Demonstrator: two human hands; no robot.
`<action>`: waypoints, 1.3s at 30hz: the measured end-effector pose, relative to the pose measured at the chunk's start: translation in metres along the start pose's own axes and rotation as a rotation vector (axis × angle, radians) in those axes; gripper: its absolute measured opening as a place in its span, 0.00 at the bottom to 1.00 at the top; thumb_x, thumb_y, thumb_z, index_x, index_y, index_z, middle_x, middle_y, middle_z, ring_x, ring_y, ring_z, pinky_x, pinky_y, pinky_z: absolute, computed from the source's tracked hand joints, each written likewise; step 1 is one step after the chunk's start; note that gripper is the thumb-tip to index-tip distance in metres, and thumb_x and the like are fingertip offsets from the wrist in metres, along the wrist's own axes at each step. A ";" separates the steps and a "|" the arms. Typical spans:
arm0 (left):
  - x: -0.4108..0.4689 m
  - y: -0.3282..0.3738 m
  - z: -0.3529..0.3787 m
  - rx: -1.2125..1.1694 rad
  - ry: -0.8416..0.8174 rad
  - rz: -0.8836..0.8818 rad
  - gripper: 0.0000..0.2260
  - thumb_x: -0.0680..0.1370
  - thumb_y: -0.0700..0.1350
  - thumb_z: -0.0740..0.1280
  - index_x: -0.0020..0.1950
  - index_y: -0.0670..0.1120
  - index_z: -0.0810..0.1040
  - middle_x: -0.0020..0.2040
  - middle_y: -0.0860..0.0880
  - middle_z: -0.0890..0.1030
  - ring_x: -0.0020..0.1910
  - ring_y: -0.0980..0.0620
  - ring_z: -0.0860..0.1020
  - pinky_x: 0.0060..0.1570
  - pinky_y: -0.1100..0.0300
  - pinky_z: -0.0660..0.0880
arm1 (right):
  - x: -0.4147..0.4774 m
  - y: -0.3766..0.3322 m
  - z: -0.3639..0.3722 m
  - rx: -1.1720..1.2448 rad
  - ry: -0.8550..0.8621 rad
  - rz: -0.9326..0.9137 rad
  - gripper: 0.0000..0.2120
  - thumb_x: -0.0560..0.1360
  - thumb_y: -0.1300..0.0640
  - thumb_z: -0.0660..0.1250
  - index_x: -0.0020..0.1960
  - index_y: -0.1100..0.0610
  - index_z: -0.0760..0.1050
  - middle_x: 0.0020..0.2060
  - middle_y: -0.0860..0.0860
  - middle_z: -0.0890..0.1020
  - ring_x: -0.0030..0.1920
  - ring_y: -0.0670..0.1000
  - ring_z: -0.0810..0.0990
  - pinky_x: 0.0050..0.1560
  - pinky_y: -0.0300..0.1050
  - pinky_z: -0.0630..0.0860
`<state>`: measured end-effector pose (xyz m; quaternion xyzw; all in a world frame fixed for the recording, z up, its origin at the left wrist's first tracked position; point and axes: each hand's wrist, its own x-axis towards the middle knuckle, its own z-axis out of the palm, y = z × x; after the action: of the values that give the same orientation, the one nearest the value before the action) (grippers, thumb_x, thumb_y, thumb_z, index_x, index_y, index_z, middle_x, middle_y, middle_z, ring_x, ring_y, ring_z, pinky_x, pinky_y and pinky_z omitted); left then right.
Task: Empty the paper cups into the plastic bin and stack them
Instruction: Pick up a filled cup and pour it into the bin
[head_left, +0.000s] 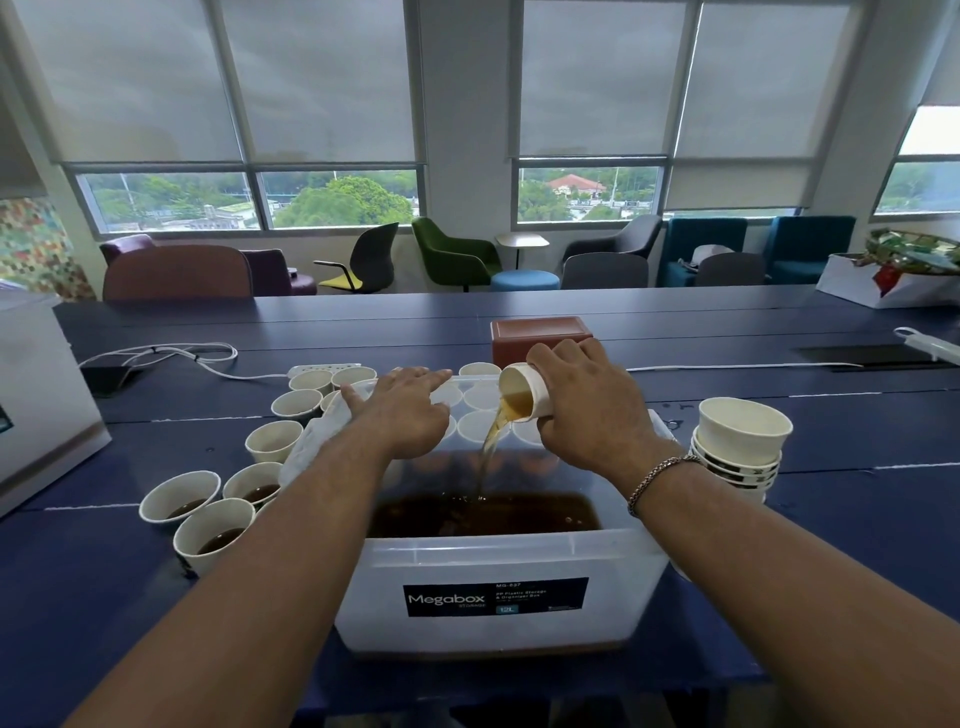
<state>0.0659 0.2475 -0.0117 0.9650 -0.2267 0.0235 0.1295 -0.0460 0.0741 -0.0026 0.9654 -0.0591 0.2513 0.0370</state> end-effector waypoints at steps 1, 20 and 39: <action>0.000 -0.001 0.000 0.000 0.000 0.002 0.23 0.83 0.53 0.58 0.78 0.61 0.57 0.81 0.53 0.55 0.80 0.47 0.51 0.71 0.28 0.39 | 0.000 0.000 0.000 -0.005 0.012 -0.002 0.32 0.71 0.49 0.73 0.70 0.49 0.62 0.65 0.52 0.73 0.64 0.55 0.70 0.59 0.52 0.74; 0.001 -0.001 0.001 0.001 -0.007 0.008 0.23 0.83 0.53 0.58 0.78 0.61 0.57 0.81 0.53 0.54 0.80 0.47 0.51 0.70 0.29 0.37 | 0.009 -0.004 -0.001 -0.042 0.283 -0.075 0.40 0.58 0.53 0.81 0.64 0.52 0.65 0.62 0.59 0.74 0.64 0.62 0.71 0.57 0.60 0.74; -0.017 0.064 -0.035 -0.563 0.134 0.004 0.16 0.85 0.55 0.51 0.52 0.50 0.77 0.55 0.47 0.82 0.49 0.48 0.80 0.52 0.51 0.76 | 0.008 0.005 -0.018 0.342 0.014 0.170 0.31 0.67 0.37 0.71 0.65 0.49 0.69 0.57 0.50 0.78 0.54 0.51 0.75 0.51 0.48 0.76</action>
<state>0.0228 0.2089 0.0353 0.8870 -0.2173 0.0237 0.4068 -0.0489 0.0707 0.0174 0.9473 -0.0965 0.2668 -0.1488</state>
